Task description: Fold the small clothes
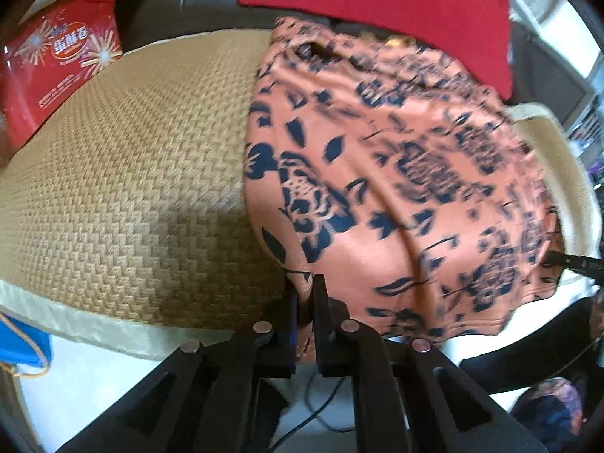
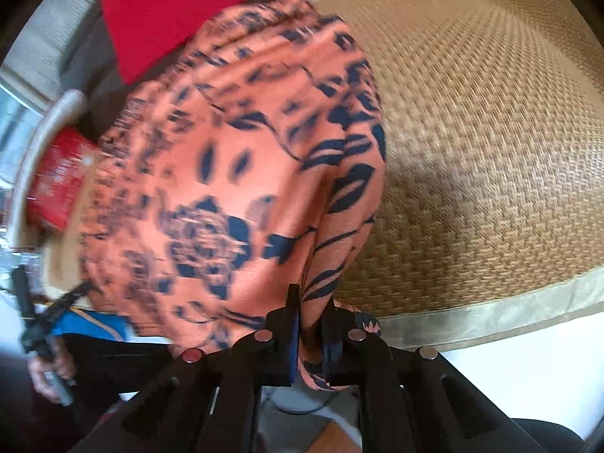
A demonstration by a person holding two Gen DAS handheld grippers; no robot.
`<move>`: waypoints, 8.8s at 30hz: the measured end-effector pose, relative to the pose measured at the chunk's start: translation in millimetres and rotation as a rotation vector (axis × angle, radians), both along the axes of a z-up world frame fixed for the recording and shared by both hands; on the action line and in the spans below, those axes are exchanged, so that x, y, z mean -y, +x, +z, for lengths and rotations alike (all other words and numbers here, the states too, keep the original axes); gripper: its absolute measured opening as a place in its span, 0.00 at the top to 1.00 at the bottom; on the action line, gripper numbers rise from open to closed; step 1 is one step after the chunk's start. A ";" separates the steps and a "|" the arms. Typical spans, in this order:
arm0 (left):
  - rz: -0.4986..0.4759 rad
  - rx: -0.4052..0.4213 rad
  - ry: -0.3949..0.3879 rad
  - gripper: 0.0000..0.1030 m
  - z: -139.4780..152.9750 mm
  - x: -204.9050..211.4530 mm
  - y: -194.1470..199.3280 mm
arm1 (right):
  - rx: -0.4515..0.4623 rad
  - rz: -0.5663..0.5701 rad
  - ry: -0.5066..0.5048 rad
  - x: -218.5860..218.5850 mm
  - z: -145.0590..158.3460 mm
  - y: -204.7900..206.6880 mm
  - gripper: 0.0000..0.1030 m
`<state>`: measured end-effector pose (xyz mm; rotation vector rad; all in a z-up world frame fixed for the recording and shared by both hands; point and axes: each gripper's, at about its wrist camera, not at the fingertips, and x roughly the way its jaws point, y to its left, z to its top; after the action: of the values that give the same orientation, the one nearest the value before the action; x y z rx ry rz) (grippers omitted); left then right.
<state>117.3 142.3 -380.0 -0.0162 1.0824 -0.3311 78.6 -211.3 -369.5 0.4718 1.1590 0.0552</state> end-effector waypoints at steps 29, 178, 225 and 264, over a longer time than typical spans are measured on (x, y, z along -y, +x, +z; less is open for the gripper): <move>-0.045 0.035 -0.303 0.94 113.0 -15.0 133.4 | 0.302 -0.037 0.427 54.1 113.1 89.3 0.92; -0.461 0.431 -0.270 0.20 149.7 208.9 136.7 | 0.237 -0.169 0.685 50.7 41.5 181.3 0.19; -0.565 0.214 0.077 0.20 72.8 252.4 94.2 | 0.174 -0.123 0.255 5.4 24.7 239.4 0.74; -0.219 0.298 0.196 0.11 155.2 224.0 68.0 | 0.434 -0.166 0.207 -36.2 62.2 87.0 0.72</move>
<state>185.3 -81.6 -224.8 0.3196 0.8172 -0.4089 165.6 -175.1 -307.3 0.6996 0.6879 0.1281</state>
